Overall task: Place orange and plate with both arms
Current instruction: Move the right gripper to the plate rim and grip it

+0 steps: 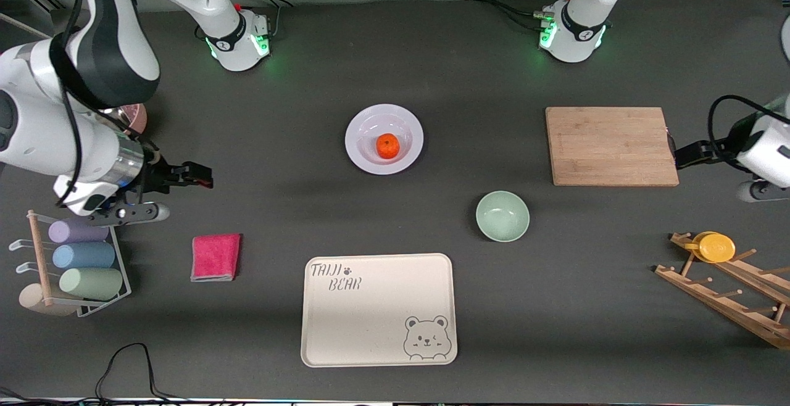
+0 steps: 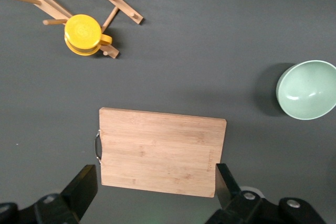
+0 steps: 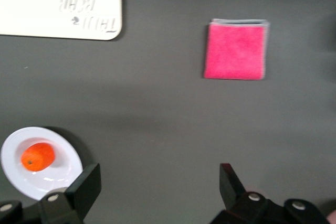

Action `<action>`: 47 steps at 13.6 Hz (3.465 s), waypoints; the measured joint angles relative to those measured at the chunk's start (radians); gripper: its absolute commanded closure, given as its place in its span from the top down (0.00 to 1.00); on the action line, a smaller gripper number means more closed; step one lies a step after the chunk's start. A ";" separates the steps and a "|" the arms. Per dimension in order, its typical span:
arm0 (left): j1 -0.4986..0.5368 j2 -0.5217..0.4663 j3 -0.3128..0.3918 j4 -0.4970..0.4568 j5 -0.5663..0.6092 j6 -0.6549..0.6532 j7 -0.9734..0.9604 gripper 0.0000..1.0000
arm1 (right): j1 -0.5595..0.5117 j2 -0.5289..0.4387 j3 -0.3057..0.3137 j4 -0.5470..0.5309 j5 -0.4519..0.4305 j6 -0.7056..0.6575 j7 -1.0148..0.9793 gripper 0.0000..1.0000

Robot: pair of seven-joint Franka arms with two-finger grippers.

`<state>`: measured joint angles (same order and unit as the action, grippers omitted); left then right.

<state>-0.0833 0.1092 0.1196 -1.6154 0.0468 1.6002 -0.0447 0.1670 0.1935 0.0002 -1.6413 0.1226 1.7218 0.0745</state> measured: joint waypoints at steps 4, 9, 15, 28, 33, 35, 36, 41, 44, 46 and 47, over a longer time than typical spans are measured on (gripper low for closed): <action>0.037 -0.010 -0.024 0.000 0.000 -0.024 0.008 1.00 | 0.009 0.006 0.000 -0.040 0.315 -0.004 -0.001 1.00; 0.129 -0.077 -0.140 0.002 0.000 -0.086 0.007 1.00 | 0.058 0.046 0.001 -0.140 0.540 0.038 -0.001 1.00; 0.101 -0.106 -0.157 -0.073 0.004 -0.108 0.006 1.00 | 0.053 0.106 -0.013 -0.369 0.796 0.167 -0.255 1.00; 0.066 -0.093 -0.149 -0.129 0.007 -0.049 0.006 1.00 | 0.135 0.203 -0.010 -0.667 1.255 0.377 -0.844 1.00; 0.056 -0.088 -0.135 -0.129 0.008 -0.048 0.006 1.00 | 0.181 0.234 -0.007 -0.676 1.323 0.377 -0.868 1.00; 0.056 -0.084 -0.131 -0.129 0.008 -0.048 0.006 1.00 | 0.210 0.241 -0.007 -0.676 1.351 0.377 -0.868 1.00; 0.056 -0.083 -0.131 -0.129 0.008 -0.048 0.006 1.00 | 0.226 0.246 -0.006 -0.676 1.368 0.377 -0.868 1.00; 0.056 -0.081 -0.130 -0.129 0.008 -0.046 0.006 1.00 | 0.246 0.280 -0.008 -0.677 1.392 0.378 -0.925 0.99; 0.056 -0.081 -0.130 -0.129 0.008 -0.046 0.006 1.00 | 0.246 0.285 -0.008 -0.677 1.393 0.378 -0.930 0.92; 0.056 -0.080 -0.130 -0.129 0.008 -0.046 0.006 1.00 | 0.246 0.285 -0.008 -0.678 1.393 0.379 -0.931 0.89; 0.056 -0.080 -0.130 -0.129 0.008 -0.046 0.006 1.00 | 0.247 0.285 -0.008 -0.679 1.395 0.379 -0.931 0.87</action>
<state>-0.0276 0.0289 -0.0100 -1.7445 0.0544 1.5547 -0.0385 0.4135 0.4785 -0.0079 -2.3200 1.5174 2.1005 -0.8564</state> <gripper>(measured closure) 0.000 0.079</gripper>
